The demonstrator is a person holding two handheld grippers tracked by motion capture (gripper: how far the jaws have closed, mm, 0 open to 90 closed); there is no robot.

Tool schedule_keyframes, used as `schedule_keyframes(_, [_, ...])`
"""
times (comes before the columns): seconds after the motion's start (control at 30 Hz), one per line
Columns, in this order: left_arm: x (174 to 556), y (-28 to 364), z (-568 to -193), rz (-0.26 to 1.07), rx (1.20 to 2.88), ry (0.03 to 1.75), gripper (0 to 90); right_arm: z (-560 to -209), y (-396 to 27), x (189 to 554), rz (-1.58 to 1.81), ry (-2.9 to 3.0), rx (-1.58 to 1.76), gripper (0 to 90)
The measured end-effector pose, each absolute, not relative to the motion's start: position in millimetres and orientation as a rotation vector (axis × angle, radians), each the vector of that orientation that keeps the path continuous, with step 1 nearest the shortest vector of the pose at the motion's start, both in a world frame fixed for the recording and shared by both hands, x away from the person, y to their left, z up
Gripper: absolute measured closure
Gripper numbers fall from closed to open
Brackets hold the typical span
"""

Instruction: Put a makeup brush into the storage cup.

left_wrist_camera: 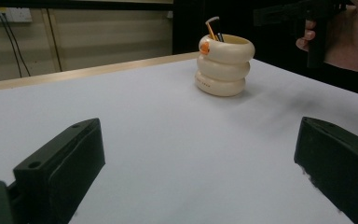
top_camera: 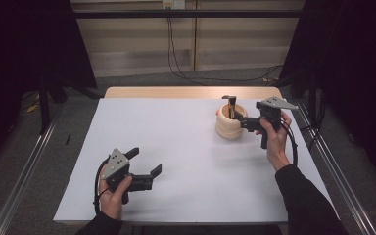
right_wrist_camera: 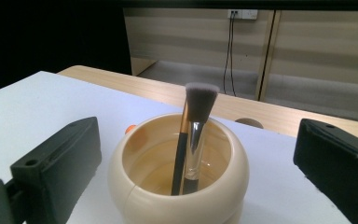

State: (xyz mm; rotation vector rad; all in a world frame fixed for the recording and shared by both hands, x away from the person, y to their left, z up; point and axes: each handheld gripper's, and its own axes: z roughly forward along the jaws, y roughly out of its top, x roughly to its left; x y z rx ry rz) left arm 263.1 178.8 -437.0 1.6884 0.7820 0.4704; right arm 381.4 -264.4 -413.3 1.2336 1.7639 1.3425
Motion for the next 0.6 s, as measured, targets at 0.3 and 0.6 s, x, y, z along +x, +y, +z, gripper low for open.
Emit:
schedule_keyframes(0.3, [263,179,-437,0.474,1.693,0.779,1.5,-416,-270,366,1.313,1.775,1.230,0.5])
schedule_keyframes(0.6, [262,179,-437,0.478,1.688,0.787,1.5,-419,-277,351,1.319,1.775,1.229,0.4])
